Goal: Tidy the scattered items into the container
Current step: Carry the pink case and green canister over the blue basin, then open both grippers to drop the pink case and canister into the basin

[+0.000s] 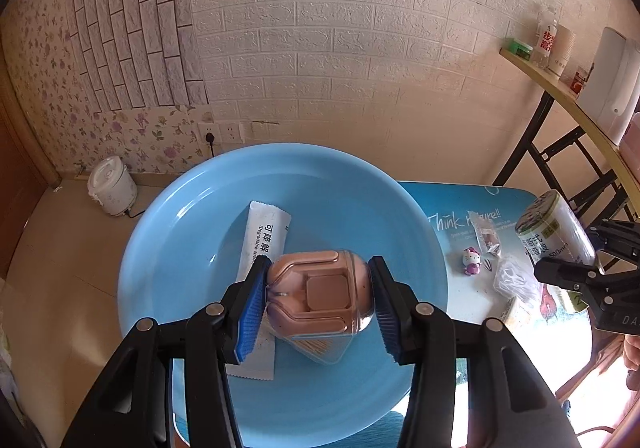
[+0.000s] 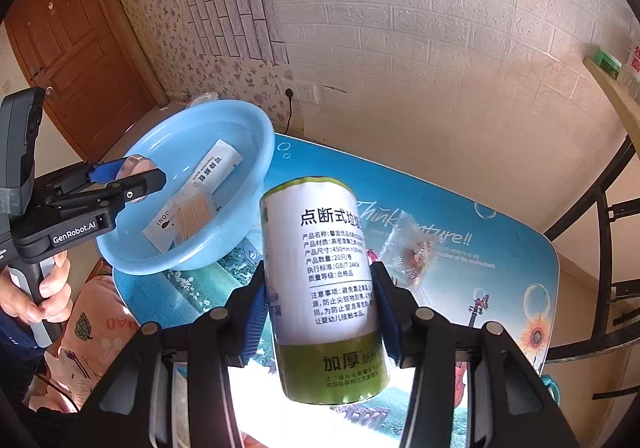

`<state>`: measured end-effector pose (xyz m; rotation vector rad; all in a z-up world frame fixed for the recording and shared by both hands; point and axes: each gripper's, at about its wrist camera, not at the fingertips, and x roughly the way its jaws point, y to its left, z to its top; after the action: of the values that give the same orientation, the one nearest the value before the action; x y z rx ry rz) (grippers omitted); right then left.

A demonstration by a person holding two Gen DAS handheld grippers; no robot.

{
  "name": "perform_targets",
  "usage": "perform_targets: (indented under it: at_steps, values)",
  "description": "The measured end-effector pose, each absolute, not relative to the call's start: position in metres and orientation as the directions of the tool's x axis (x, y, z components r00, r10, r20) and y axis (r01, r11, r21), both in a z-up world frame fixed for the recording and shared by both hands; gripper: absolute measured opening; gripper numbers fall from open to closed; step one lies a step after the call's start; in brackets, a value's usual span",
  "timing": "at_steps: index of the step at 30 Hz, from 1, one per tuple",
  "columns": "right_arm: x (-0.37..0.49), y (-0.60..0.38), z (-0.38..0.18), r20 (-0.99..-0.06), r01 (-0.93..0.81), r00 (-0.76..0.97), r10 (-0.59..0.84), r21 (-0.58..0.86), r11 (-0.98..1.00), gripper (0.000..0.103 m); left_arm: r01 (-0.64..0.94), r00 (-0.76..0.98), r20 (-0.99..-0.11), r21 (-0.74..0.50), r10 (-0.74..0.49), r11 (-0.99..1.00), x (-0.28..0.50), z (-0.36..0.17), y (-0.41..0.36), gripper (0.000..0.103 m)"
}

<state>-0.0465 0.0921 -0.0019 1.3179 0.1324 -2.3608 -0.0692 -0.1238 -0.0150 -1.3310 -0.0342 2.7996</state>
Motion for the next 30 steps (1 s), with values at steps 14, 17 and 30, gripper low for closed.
perform_targets:
  at_steps: [14, 17, 30]
  values:
    - [-0.044, 0.008, -0.004, -0.822, 0.510, -0.413, -0.391, 0.146, -0.847, 0.050, 0.053, -0.608, -0.794, -0.035, -0.004, -0.998, -0.065, -0.033, -0.176, 0.047]
    - [-0.046, -0.003, -0.006, -0.823, 0.508, -0.408, -0.395, 0.155, -0.847, 0.050, 0.050, -0.609, -0.793, -0.024, -0.011, -0.998, -0.065, -0.033, -0.182, 0.047]
    - [-0.052, -0.038, -0.018, -0.828, 0.533, -0.380, -0.412, 0.168, -0.829, 0.050, 0.054, -0.589, -0.808, -0.027, -0.010, -0.998, -0.069, -0.045, -0.196, 0.047]
